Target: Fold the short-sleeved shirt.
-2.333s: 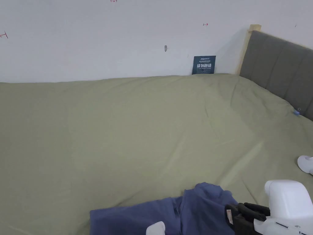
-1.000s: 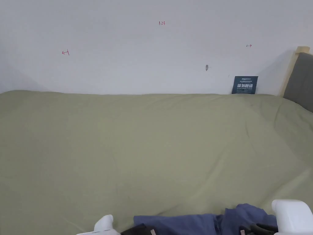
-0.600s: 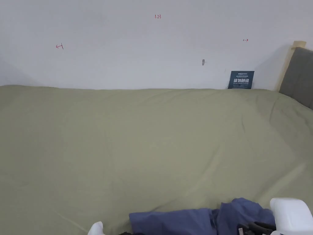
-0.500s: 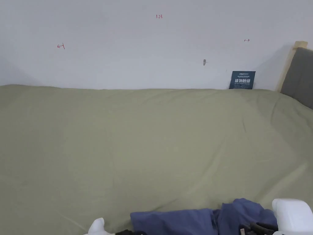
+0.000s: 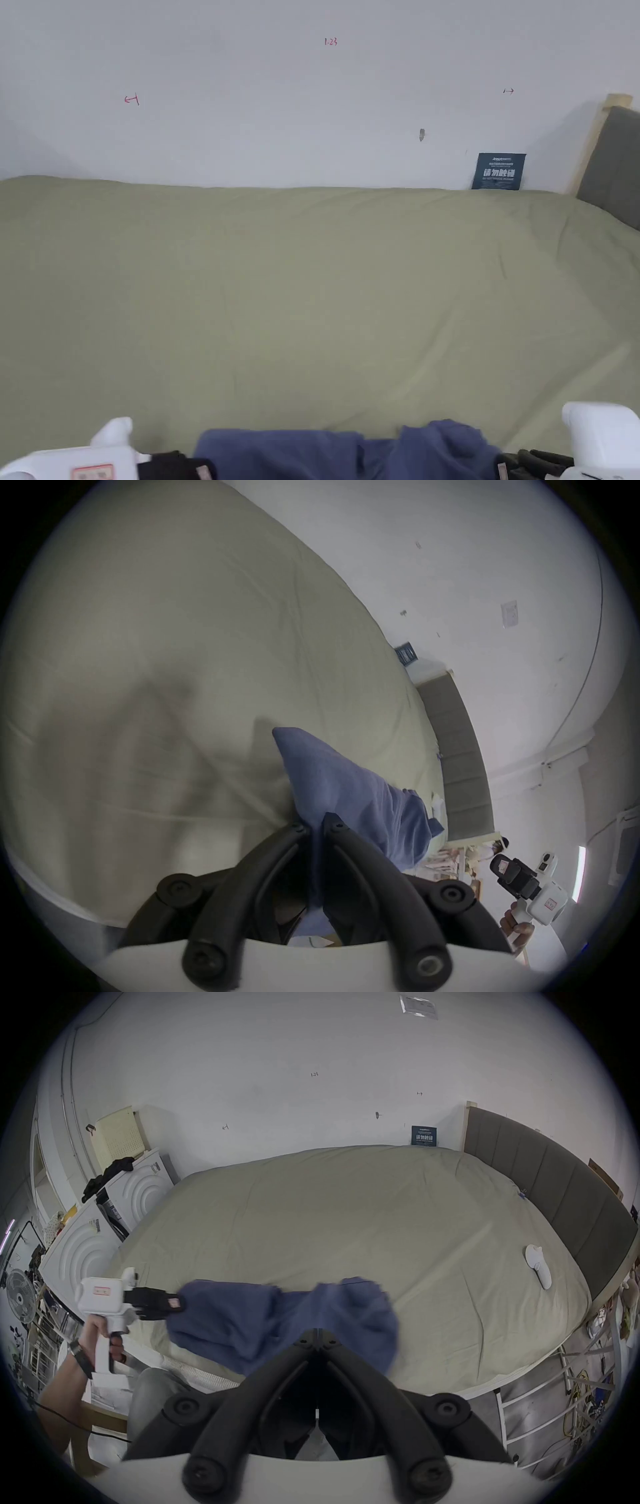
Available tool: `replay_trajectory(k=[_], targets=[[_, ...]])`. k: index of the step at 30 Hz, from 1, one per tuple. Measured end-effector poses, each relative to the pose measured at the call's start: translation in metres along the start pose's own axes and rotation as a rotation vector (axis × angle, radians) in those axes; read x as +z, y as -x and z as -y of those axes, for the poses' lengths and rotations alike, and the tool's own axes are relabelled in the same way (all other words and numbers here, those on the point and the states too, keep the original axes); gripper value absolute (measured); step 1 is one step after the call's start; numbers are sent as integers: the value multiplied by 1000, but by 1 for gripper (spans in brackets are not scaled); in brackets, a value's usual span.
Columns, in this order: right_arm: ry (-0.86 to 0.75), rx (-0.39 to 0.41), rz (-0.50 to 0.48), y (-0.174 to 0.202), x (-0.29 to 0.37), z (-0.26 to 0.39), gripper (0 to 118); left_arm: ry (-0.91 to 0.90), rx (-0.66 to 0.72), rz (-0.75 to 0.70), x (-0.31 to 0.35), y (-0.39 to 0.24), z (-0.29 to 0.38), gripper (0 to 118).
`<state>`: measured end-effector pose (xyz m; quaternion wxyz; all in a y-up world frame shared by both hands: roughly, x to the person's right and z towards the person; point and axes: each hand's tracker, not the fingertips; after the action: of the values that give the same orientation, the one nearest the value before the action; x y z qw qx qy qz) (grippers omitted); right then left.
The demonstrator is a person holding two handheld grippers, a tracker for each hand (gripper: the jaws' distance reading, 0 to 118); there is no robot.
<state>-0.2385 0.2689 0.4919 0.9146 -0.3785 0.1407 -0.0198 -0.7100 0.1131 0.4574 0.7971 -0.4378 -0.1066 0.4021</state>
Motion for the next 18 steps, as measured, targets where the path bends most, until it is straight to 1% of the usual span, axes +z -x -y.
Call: replay_trajectory(k=[1,4,6,9,13,15,17,18], targets=[[-2,1,-5,1,-1,-1,2,-16,3,-20,16,6,-6,5],[-5,14,-23,8,-6,-5,2,-79,-53,-162,68,11,-25,5],[-2,27,-37,14,-9,-6,2,-121,-110,-290,101,-1,-31,5],[9,35,-61,23,-15,-5,2,-154,-192,-364,122,-27,-34,5],[25,52,-80,30,-18,-1,2,-130,-375,-467,99,-93,-21,5],[27,52,-88,30,-16,-1,2,-93,-435,-427,75,-118,-16,5],[24,42,-88,28,-14,1,2,-18,-481,-367,44,-146,-4,5],[22,38,-85,26,-12,1,2,10,-508,-355,28,-146,-5,5]])
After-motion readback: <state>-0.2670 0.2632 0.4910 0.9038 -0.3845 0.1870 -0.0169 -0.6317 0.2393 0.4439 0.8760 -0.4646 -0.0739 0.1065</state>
